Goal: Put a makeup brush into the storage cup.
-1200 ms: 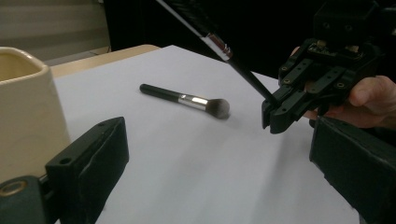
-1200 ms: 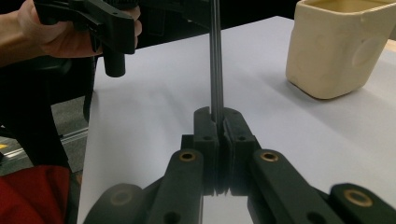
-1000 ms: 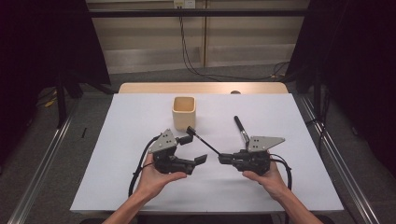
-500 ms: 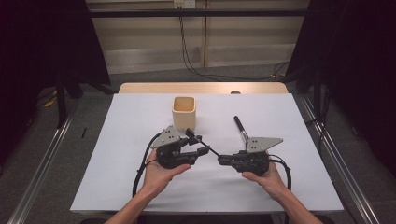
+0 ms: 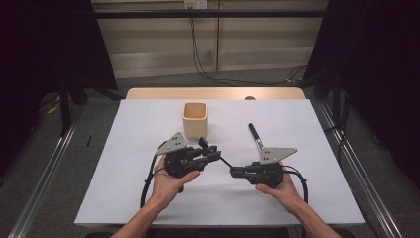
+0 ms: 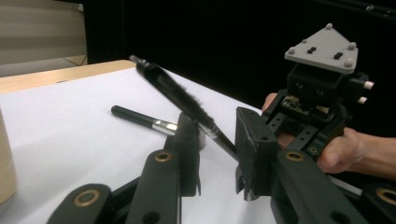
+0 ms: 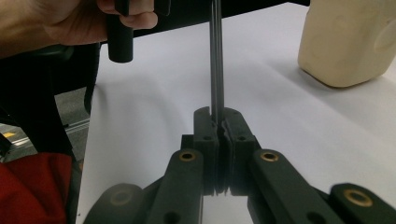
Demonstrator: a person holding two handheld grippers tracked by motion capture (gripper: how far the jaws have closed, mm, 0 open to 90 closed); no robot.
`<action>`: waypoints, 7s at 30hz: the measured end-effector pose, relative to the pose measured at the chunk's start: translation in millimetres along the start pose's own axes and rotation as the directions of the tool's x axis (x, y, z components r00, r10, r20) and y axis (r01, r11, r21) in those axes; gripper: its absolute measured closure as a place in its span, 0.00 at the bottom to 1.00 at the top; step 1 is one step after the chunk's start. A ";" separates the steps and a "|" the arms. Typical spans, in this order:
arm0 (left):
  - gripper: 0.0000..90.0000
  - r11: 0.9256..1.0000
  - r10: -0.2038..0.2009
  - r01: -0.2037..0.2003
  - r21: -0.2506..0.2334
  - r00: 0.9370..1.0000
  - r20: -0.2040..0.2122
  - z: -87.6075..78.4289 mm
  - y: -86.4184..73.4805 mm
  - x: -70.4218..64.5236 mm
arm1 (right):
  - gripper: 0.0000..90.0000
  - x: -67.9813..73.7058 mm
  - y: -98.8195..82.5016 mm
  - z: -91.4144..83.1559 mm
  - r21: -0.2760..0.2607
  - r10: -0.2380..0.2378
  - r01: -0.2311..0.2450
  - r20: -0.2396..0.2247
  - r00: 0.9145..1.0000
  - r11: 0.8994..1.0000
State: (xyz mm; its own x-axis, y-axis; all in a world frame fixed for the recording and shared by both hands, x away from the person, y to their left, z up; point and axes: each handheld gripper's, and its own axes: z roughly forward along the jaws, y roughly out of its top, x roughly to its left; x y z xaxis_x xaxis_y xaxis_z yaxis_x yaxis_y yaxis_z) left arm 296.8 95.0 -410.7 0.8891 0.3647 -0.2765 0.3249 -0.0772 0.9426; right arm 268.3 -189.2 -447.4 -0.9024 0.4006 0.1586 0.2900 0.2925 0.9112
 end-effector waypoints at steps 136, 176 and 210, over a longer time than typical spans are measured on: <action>0.95 0.990 -0.013 0.037 0.135 0.983 -0.181 -60.5 48.4 52.4 | 0.00 4.1 -48.3 -98.8 -0.256 0.244 -0.127 0.503 0.829 0.958; 0.95 0.997 0.076 -0.079 0.005 0.942 -0.326 -51.3 105.4 76.8 | 0.00 2.5 -50.6 -95.6 -0.247 0.208 -0.088 0.518 0.830 0.965; 0.95 0.996 0.082 -0.069 0.049 0.920 -0.382 -19.1 112.2 104.7 | 0.00 1.9 -51.8 -95.4 -0.242 0.211 -0.097 0.506 0.836 0.965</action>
State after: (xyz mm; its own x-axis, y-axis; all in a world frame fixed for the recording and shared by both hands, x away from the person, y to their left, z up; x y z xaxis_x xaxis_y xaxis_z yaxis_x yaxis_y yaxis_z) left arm 420.2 142.2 -330.2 0.7219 0.6839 -0.1053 0.2785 -0.1479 0.9490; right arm 221.1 -286.4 -458.0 -0.5323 0.8361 0.1327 0.2903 0.0330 0.9564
